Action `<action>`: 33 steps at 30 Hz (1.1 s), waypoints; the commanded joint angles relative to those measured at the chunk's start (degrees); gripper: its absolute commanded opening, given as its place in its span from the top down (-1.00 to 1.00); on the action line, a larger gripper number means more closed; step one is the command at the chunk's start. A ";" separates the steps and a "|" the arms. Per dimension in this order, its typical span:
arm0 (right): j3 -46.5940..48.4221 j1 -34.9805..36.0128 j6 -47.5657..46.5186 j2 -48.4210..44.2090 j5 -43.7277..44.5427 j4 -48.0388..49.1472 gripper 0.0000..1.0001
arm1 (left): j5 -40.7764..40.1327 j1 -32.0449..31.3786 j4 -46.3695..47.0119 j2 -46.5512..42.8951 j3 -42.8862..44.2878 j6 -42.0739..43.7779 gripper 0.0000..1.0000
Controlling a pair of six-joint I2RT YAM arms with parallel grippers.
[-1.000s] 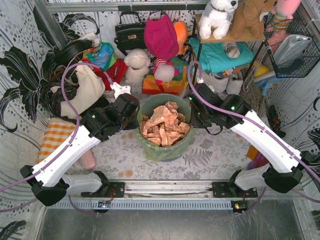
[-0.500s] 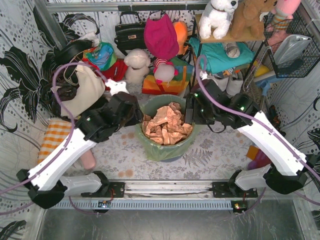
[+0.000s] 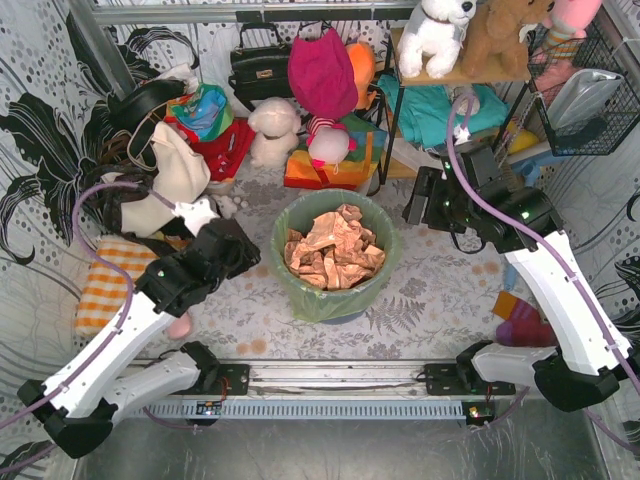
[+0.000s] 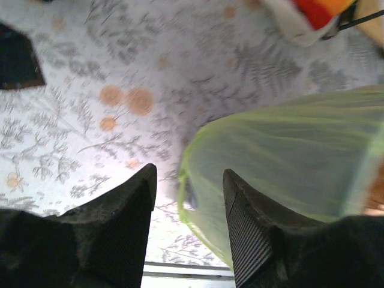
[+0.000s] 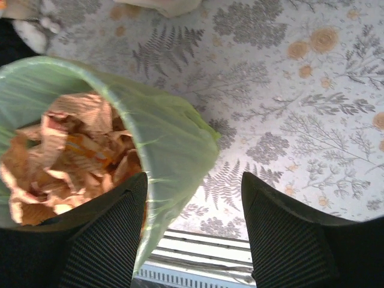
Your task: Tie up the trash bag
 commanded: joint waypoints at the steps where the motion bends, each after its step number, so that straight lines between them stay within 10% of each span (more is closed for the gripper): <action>1: -5.15 -1.69 -2.50 -1.76 0.10 2.11 -0.26 | -0.52 0.69 2.02 -4.39 -9.75 -7.87 -0.14; 17: -21.63 -6.00 -1.37 -5.65 -4.40 11.80 -0.19 | 17.23 1.61 31.98 -11.25 -39.85 -14.00 -0.35; 33: -22.69 -6.00 -0.92 -5.46 -7.47 12.52 -0.18 | 23.00 1.64 51.78 4.14 -47.25 -12.13 -0.36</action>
